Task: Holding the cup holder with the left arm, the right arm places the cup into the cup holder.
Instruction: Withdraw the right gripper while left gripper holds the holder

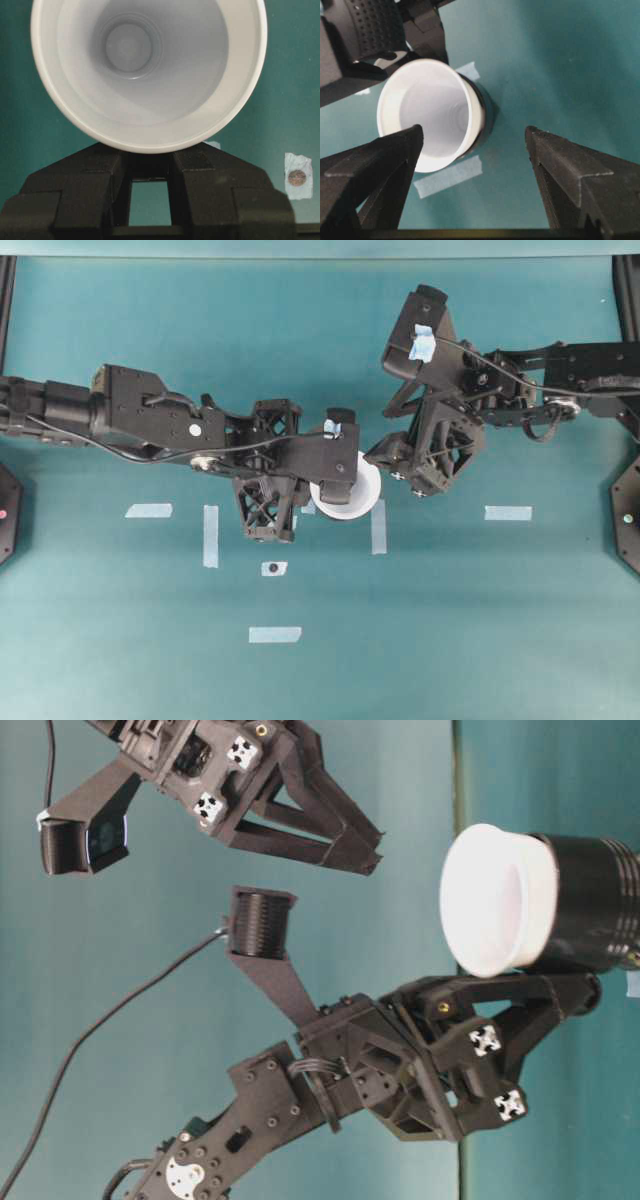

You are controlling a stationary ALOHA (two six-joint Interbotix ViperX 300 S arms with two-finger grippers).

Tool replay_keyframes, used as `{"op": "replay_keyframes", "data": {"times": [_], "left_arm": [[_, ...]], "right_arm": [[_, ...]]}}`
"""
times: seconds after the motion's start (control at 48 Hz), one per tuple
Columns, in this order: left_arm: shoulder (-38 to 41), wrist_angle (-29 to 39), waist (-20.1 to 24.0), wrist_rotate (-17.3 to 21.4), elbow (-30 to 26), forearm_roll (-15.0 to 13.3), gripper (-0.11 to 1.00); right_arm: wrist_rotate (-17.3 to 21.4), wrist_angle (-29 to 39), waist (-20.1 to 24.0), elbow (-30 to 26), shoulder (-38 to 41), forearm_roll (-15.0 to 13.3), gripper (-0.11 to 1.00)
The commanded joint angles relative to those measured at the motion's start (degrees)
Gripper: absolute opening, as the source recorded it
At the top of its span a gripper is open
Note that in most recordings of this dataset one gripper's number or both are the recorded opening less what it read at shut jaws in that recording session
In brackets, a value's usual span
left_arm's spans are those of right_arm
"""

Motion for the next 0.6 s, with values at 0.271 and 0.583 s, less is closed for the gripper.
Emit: {"op": "replay_keyframes", "data": {"times": [0.271, 0.583], "left_arm": [[0.0, -0.5, -0.1, -0.2, -0.4, 0.0, 0.22], [0.0, -1.4, -0.2, -0.2, -0.1, 0.0, 0.22]], "right_arm": [[0.4, -0.4, 0.1, -0.4, -3.3, 0.1, 0.9], [0.4, -0.4, 0.1, -0.4, -3.2, 0.4, 0.9]]}}
